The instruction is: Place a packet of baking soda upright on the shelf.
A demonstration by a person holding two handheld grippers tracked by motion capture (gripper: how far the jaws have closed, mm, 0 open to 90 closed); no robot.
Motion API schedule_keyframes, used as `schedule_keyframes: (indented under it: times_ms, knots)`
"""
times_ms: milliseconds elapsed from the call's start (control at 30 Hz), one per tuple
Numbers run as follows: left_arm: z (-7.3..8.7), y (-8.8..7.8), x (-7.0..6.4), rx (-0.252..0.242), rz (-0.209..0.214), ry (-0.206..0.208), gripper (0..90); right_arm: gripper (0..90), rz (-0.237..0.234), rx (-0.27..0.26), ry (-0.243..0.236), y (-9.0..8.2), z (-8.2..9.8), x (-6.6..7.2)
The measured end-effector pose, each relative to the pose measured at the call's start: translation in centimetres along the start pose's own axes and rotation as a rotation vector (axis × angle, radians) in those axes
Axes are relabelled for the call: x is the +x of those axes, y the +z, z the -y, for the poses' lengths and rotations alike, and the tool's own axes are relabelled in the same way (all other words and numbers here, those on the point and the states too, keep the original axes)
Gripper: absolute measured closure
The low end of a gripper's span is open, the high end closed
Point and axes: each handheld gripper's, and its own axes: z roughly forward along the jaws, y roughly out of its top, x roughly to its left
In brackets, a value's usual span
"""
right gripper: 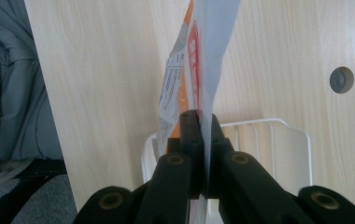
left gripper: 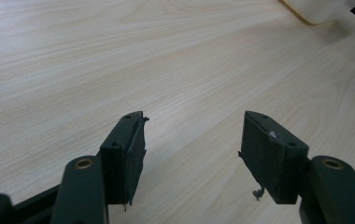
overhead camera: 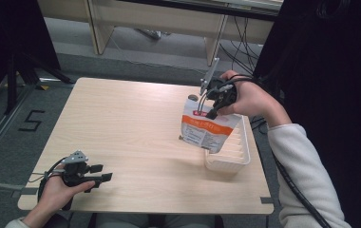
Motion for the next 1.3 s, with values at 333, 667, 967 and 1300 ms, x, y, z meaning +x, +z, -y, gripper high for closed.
schedule_keyframes:
  times_ms: [333,667,967,1300]
  knots:
    - [0.0,0.0,0.0,-0.001,-0.001,-0.001,39.3,90.0,0.016,0.013,-0.022,0.0,1.3,-0.8]
    - [0.0,0.0,0.0,-0.003,-0.001,-0.005,39.3,90.0,0.047,0.026,-0.069,0.4,2.9,-1.5]
    - [0.0,0.0,0.0,-0.003,-0.003,-0.005,39.2,90.0,0.051,0.053,-0.037,1.0,4.4,-1.9]
    - [0.0,0.0,0.0,-0.003,-0.004,-0.007,39.2,90.0,0.060,0.069,-0.065,1.7,5.5,-2.4]
